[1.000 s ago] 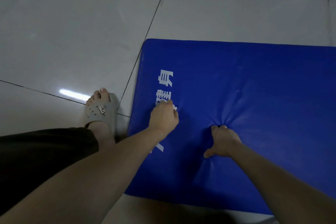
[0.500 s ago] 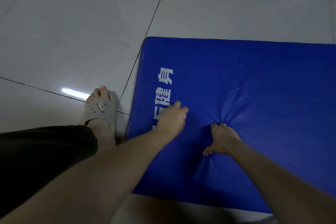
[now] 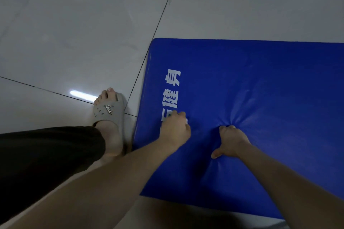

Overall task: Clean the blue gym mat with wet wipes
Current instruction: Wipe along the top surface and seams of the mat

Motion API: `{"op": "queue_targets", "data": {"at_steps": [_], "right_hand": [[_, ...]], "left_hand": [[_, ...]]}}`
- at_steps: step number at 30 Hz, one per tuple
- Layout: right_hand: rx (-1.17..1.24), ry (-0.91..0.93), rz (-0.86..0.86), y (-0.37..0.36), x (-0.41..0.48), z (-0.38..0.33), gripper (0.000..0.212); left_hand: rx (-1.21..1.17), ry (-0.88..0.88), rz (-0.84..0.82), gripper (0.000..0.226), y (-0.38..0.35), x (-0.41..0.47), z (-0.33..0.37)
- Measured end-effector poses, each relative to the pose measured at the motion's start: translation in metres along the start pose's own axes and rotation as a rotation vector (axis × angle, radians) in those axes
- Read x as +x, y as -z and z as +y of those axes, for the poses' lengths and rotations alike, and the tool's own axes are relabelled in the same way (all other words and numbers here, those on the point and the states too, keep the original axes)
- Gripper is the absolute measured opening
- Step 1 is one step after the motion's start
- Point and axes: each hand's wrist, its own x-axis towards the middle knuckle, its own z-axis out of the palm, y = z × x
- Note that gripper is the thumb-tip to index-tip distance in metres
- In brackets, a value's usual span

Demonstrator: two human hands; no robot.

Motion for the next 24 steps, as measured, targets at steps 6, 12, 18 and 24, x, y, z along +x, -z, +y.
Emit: {"op": "queue_targets", "data": {"at_steps": [6,12,18,24], "right_hand": [[0.015,0.000,0.029,-0.001,0.000,0.000,0.098],[0.004,0.011,0.018,0.000,0.001,0.001,0.104],[-0.013,0.024,0.018,0.000,-0.001,0.003,0.107],[0.036,-0.009,0.035,-0.007,-0.018,0.001,0.102]], "left_hand": [[-0.052,-0.291,-0.270,0.015,-0.032,-0.046,0.047],[0.136,-0.330,-0.213,0.017,-0.015,-0.018,0.023],[0.162,-0.030,0.019,0.024,0.038,0.035,-0.049],[-0.130,0.218,0.089,0.012,0.032,0.010,-0.044]]}}
